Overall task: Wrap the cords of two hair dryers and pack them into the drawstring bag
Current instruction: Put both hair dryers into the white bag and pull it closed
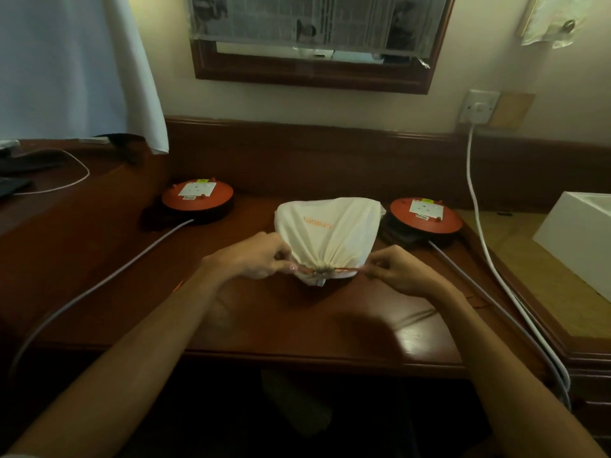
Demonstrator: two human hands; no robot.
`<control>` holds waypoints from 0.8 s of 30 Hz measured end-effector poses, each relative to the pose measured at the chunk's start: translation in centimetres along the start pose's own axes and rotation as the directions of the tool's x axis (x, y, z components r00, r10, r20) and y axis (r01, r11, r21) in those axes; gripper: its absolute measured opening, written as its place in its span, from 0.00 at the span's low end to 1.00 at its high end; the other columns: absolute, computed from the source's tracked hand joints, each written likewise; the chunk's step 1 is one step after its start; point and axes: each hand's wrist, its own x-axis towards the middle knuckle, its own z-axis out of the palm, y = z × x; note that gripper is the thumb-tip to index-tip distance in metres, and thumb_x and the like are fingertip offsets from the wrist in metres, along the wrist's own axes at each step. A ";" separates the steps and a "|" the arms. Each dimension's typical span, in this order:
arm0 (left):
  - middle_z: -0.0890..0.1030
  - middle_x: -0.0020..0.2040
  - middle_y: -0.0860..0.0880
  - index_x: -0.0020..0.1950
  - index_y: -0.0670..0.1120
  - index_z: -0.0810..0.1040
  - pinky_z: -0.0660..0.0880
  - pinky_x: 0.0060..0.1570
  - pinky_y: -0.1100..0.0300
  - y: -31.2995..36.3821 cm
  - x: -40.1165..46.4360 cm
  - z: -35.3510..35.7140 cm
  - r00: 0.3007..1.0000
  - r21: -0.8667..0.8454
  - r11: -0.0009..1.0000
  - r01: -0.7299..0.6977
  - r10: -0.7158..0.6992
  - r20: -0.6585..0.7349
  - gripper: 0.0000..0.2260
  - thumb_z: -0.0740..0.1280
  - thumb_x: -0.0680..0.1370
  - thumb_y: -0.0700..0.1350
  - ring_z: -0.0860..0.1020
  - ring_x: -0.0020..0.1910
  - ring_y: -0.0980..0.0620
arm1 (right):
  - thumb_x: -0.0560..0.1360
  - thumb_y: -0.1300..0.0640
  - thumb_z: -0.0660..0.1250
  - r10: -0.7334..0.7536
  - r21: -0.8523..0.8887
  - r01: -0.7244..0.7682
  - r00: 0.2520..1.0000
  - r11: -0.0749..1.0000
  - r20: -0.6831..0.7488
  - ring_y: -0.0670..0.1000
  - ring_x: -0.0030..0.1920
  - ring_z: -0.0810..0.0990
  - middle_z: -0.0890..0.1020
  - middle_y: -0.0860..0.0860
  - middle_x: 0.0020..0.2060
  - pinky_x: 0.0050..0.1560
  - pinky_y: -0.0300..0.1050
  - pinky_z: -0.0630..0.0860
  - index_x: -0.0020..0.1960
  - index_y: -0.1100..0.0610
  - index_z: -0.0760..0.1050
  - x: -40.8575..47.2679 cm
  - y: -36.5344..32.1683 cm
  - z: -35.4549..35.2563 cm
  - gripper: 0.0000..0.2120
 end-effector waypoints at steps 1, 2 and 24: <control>0.83 0.43 0.56 0.45 0.53 0.83 0.78 0.50 0.54 0.0 -0.7 -0.3 0.998 0.000 1.000 0.004 -0.004 0.061 0.08 0.69 0.79 0.55 0.81 0.46 0.57 | 0.79 0.48 0.68 0.025 0.014 -0.026 0.999 1.000 0.045 0.51 0.32 0.78 0.81 0.51 0.32 0.35 0.44 0.73 0.42 0.58 0.82 -0.7 0.3 -0.7 0.14; 0.83 0.40 0.57 0.43 0.52 0.83 0.76 0.45 0.59 0.0 -1.4 -1.0 0.994 0.004 1.000 0.007 -0.007 0.104 0.10 0.69 0.79 0.56 0.80 0.43 0.59 | 0.78 0.46 0.69 0.054 0.036 -0.057 0.995 0.998 0.086 0.51 0.29 0.74 0.78 0.51 0.30 0.32 0.42 0.71 0.40 0.59 0.81 -1.3 0.6 -1.5 0.17; 0.81 0.58 0.49 0.57 0.54 0.78 0.66 0.64 0.44 3.2 15.6 -10.9 0.945 0.357 0.928 0.111 0.013 -0.326 0.15 0.65 0.79 0.63 0.76 0.62 0.46 | 0.78 0.41 0.66 -0.031 -0.582 -0.129 0.966 0.803 -0.257 0.58 0.71 0.64 0.70 0.56 0.68 0.73 0.62 0.57 0.56 0.50 0.76 18.6 -2.2 -7.3 0.15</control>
